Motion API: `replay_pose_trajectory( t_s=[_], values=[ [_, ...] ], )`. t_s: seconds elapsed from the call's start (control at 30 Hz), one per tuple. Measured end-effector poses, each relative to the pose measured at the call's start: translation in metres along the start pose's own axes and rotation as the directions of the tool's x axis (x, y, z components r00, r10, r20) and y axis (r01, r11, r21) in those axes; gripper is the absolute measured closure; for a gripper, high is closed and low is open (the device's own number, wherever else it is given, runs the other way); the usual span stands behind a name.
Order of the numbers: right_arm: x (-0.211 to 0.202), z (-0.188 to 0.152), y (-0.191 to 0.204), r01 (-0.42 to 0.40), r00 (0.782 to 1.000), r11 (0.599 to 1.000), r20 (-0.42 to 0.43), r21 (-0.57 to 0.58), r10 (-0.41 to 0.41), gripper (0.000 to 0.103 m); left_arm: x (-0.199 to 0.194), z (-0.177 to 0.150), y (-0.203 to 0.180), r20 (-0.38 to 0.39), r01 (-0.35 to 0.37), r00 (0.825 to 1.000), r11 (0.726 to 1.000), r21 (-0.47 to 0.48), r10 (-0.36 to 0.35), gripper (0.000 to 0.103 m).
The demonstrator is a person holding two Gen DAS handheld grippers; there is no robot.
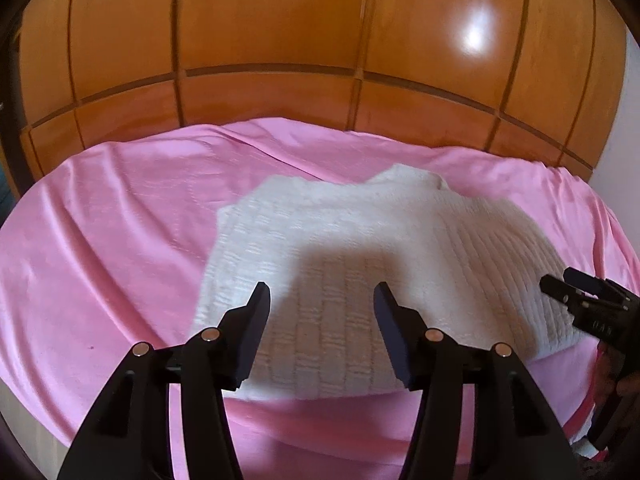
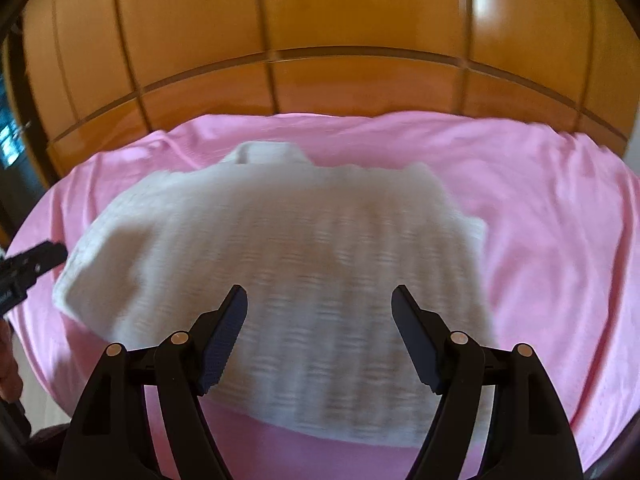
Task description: Fold small clothes
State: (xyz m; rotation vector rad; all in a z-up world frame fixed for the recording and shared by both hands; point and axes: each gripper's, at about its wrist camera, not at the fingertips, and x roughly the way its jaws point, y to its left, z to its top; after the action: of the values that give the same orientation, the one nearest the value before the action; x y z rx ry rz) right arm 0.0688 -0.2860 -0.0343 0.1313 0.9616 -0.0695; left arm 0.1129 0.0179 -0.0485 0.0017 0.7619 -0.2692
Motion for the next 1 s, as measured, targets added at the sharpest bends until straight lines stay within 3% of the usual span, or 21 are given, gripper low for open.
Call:
replay_pose_trajectory(
  t_s=[0.2,0.4,0.5,0.63,0.73,0.83,1.0],
  values=[
    [0.004,-0.006,-0.030,0.039,0.999,0.997,-0.024,0.068,-0.037,0.029,0.019,-0.008,-0.018,-0.048,0.016,0.999,0.999,0.046,-0.014,0.049],
    [0.031,-0.027,-0.055,0.051,0.994,0.991,-0.099,0.123,-0.039,0.029,0.060,-0.036,-0.027,-0.174,0.016,0.985,0.996,0.085,-0.001,0.049],
    [0.034,-0.031,-0.057,0.042,0.996,0.994,-0.080,0.105,-0.034,0.029,0.058,-0.041,-0.031,-0.150,-0.001,0.989,0.994,0.113,0.018,0.049],
    [0.029,-0.028,-0.061,0.022,0.996,0.994,-0.093,0.110,-0.012,0.029,0.052,-0.039,-0.025,-0.147,0.015,0.989,0.997,0.070,-0.005,0.049],
    [0.014,-0.018,-0.074,-0.021,0.998,0.985,-0.061,0.173,0.032,0.026,0.039,-0.031,-0.019,-0.104,0.041,0.994,0.999,0.024,-0.039,0.048],
    [0.005,-0.005,-0.095,-0.019,1.000,0.968,-0.009,0.249,0.022,0.025,0.034,-0.024,-0.016,-0.079,0.031,0.996,0.999,0.014,-0.030,0.047],
    [0.033,0.004,-0.122,-0.060,0.995,0.933,-0.049,0.355,0.083,0.025,0.043,-0.019,-0.010,-0.113,0.006,0.994,1.000,-0.015,-0.007,0.042]
  ],
)
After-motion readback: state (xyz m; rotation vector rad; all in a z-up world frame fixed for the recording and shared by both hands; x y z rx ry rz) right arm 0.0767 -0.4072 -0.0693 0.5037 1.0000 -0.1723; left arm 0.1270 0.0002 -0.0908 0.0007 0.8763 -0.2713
